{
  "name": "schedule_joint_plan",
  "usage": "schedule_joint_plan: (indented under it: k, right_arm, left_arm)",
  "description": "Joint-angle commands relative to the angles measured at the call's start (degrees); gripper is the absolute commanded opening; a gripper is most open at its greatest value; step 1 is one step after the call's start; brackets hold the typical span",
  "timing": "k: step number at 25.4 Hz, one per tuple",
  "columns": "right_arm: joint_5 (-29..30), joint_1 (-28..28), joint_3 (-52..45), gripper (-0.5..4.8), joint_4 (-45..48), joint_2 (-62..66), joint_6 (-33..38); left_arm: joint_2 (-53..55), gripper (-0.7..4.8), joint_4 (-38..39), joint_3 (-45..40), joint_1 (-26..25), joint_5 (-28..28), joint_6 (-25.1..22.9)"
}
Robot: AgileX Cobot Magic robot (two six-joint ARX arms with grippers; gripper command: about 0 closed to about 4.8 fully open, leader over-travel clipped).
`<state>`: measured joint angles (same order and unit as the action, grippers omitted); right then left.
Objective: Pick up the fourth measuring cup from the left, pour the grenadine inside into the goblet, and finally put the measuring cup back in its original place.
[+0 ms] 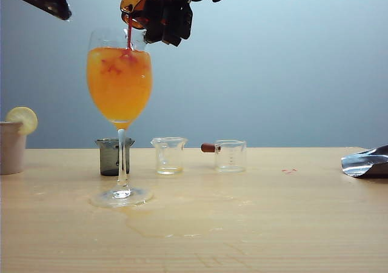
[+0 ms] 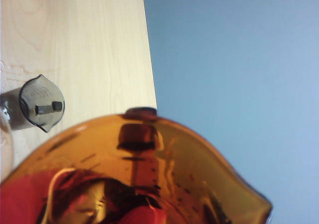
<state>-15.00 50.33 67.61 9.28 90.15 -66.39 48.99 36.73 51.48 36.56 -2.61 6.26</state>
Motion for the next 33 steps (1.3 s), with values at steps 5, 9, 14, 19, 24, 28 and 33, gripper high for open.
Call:
schedule_joint_plan:
  k: [5, 9, 14, 19, 24, 28, 33]
  right_arm:
    - [-0.5, 0.4, 0.5, 0.84, 2.3, -0.5, -1.3]
    - [-1.6, 1.2, 0.5, 0.84, 3.8, -0.5, -1.6]
    - [-2.0, 1.6, 0.5, 0.84, 4.3, -0.5, -3.2]
    - [-2.9, 2.3, 0.5, 0.84, 4.8, -0.5, -4.7]
    - [-3.3, 3.7, 0.5, 0.84, 5.8, -0.5, -5.9]
    - [-3.3, 4.2, 0.5, 0.84, 6.0, -0.5, -6.3]
    - [-3.3, 4.3, 0.5, 0.84, 6.0, -0.5, -7.8]
  left_arm:
    - [-0.1, -0.05, -0.3, 0.2, 0.0, -0.2, 0.2]
    - [-0.1, -0.05, -0.3, 0.2, 0.0, -0.4, 0.2]
    - [-0.1, -0.05, -0.3, 0.2, 0.0, -0.4, 0.2]
    - [-0.1, -0.05, -0.3, 0.2, 0.0, -0.4, 0.2]
    - [-0.1, -0.05, 0.5, 0.2, 0.0, -0.4, 0.2]
    - [-0.1, -0.05, 1.3, 0.2, 0.0, -0.4, 0.2]
    - [-0.1, -0.05, 1.6, 0.2, 0.0, -0.4, 0.2]
